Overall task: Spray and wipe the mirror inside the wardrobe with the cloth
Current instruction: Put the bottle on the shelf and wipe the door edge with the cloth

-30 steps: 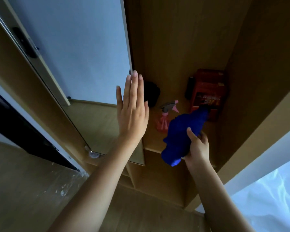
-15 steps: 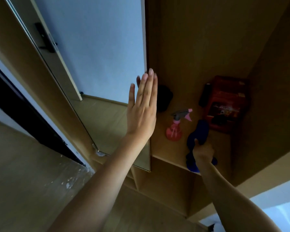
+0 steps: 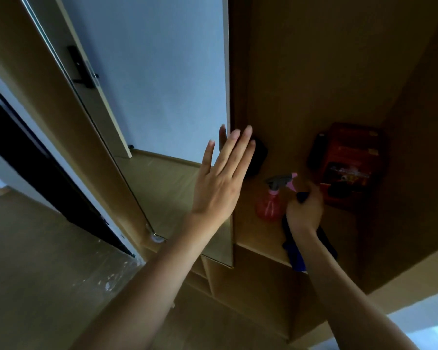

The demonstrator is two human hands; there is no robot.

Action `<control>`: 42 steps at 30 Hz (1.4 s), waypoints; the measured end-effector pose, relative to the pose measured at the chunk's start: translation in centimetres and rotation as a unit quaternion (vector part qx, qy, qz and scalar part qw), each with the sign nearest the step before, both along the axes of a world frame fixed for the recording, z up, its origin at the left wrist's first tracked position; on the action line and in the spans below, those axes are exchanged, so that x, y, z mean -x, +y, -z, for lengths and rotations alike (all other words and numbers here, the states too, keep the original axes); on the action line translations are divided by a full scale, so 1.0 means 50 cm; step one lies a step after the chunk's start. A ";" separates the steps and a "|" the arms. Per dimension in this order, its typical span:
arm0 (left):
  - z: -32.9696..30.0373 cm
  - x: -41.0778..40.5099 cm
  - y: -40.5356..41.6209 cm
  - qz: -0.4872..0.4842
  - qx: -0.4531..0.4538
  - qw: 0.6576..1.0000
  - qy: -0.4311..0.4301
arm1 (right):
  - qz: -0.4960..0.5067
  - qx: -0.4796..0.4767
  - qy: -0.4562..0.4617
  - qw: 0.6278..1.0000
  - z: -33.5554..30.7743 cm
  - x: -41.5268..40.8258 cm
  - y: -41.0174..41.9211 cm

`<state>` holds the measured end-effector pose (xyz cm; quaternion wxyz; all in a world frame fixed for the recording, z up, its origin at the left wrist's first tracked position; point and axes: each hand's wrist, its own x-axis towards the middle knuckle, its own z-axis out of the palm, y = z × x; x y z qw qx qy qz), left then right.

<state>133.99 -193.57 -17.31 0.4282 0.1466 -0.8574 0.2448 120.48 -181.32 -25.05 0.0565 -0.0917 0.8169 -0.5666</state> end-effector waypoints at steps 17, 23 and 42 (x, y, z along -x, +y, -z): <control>-0.003 -0.024 0.005 -0.060 0.017 0.997 -0.041 | -0.256 0.283 0.376 0.844 -0.453 -0.183 -0.128; -0.001 -0.051 0.019 -0.062 0.015 0.998 -0.012 | -0.230 0.280 0.429 0.828 -0.444 -0.200 -0.134; 0.003 -0.175 0.015 -0.038 0.011 0.999 0.004 | -0.181 0.286 0.463 0.819 -0.427 -0.314 -0.157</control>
